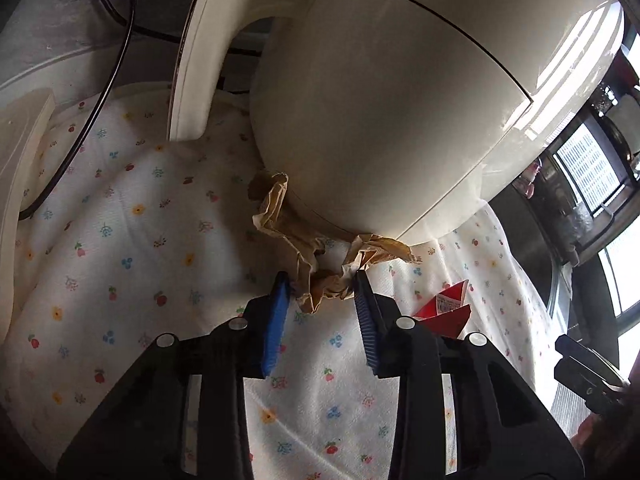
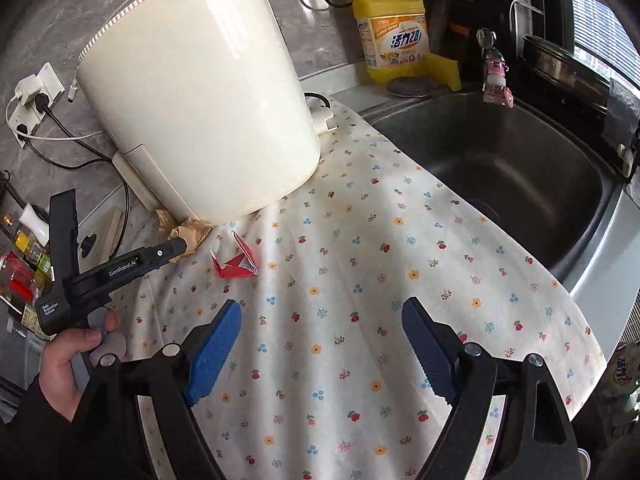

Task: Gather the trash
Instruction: 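Grasp the brown paper with the left gripper while the right gripper grasps the red paper crane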

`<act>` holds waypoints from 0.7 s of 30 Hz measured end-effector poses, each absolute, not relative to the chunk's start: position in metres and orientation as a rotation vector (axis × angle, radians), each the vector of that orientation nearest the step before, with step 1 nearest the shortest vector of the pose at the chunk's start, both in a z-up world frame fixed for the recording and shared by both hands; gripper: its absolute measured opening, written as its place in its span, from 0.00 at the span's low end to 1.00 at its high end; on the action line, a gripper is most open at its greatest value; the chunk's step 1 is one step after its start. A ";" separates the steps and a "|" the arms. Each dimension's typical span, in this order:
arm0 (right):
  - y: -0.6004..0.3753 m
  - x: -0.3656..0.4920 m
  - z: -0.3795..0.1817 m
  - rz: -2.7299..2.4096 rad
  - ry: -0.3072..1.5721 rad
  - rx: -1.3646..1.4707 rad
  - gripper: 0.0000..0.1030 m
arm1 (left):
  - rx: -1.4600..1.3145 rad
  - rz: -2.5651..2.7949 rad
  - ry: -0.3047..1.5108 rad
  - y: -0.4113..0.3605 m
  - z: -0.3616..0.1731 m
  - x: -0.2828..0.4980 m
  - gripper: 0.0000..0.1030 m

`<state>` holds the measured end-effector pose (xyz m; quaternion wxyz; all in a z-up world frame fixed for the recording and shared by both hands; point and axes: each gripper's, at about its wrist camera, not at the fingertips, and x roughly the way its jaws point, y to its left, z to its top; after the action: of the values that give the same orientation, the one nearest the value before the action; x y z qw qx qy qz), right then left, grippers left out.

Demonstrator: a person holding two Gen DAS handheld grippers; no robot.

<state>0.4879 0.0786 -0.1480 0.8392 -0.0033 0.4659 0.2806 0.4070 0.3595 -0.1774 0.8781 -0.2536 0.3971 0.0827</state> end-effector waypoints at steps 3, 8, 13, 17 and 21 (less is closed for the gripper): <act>0.092 0.493 -0.149 0.626 0.990 -0.025 0.77 | -0.512 0.193 0.817 0.356 -0.173 0.399 0.21; 0.120 0.497 -0.154 0.691 0.995 -0.067 0.77 | -0.534 0.219 0.797 0.362 -0.167 0.369 0.21; 0.152 0.497 -0.164 0.749 1.002 -0.115 0.77 | -0.548 0.273 0.777 0.372 -0.158 0.333 0.21; 0.178 0.498 -0.172 0.776 0.999 -0.153 0.77 | -0.545 0.330 0.766 0.385 -0.151 0.304 0.21; 0.201 0.506 -0.186 0.752 1.037 -0.209 0.61 | -0.558 0.375 0.755 0.398 -0.146 0.278 0.21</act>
<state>0.5060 0.2006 -0.1861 0.7966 -0.0973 0.4829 0.3503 0.2779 0.3981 -0.1462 0.8750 -0.2673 0.3616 0.1795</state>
